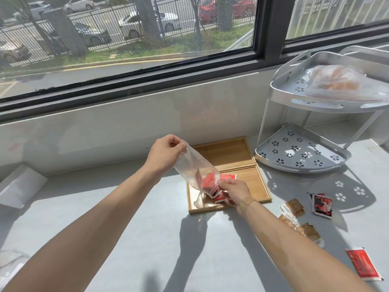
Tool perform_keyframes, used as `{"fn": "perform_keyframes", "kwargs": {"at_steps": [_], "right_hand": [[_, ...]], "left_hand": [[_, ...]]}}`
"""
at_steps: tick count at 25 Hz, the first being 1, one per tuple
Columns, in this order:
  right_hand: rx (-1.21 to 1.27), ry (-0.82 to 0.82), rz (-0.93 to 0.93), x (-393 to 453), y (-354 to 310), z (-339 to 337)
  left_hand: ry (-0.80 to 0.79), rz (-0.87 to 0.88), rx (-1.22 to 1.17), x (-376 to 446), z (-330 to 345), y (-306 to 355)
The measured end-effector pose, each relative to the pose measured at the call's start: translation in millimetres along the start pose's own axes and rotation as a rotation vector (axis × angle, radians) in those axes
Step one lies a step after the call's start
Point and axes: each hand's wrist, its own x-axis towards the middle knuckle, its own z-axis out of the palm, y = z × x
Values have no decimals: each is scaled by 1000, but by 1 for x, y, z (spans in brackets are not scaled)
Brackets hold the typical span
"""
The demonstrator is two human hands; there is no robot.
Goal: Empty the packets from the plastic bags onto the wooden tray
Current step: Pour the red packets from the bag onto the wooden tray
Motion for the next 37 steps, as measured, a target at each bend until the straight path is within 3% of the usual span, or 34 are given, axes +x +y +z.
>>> {"fn": "perform_keyframes", "kwargs": {"at_steps": [14,21,25,30,37], "right_hand": [[0,21,-44,-22,-4,-19],[306,-186,47,-43,-12,-62],[439,-206,53,-58,-13,-96],[463,-160,-61,-88,-15,-158],[419,126,-172,-136,4,-297]], "left_hand": [[35,123,144,-14,-4,4],[-6,78,-12,-37,2,-11],[-100,39,-91,-66,20,-17],[-203,-47,-210,-94,64,-11],[-456,-275,-472,-121,185,35]]}}
